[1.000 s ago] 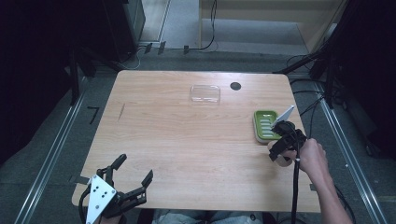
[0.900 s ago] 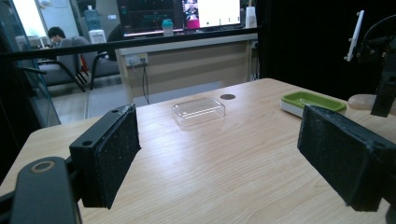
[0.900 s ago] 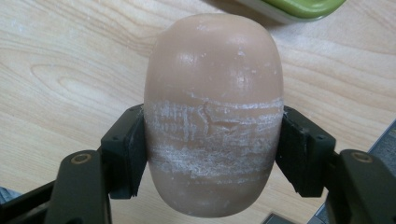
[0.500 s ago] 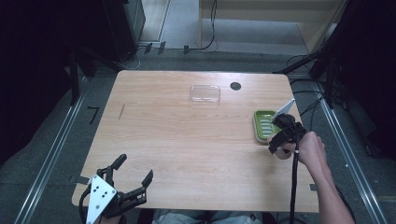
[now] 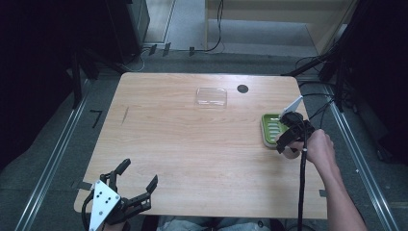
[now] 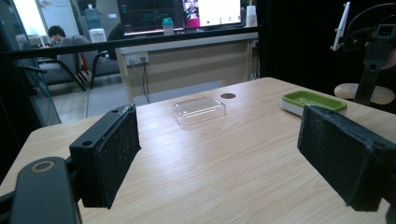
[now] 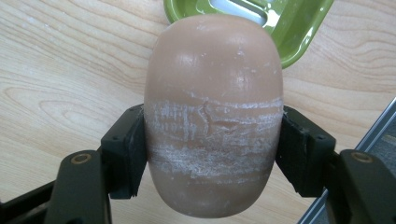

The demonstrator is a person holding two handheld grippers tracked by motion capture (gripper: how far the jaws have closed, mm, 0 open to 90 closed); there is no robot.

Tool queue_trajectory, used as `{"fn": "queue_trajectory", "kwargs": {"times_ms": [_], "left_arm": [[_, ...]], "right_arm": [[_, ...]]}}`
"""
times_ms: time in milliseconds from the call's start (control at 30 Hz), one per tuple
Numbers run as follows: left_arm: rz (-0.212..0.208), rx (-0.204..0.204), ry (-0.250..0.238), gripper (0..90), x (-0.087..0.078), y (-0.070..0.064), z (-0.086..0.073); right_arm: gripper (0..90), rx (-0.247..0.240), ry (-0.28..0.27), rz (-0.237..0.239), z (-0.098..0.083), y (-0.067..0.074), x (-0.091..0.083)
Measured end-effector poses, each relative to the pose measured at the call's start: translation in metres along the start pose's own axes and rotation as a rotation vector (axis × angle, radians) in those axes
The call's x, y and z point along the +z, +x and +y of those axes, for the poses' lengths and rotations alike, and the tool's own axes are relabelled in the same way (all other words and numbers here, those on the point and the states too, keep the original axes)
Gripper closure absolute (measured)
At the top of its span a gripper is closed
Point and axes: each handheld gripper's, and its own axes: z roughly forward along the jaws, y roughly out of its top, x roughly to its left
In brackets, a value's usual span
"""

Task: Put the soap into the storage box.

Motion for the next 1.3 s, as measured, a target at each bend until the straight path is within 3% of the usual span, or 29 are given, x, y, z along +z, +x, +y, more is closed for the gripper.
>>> {"fn": "queue_trajectory", "kwargs": {"times_ms": [1300], "left_arm": [[0.001,0.002,0.001,13.6,-0.001,0.0,0.0]], "right_arm": [[33.6,0.023,-0.034,0.014,0.033,-0.008,-0.003]]}}
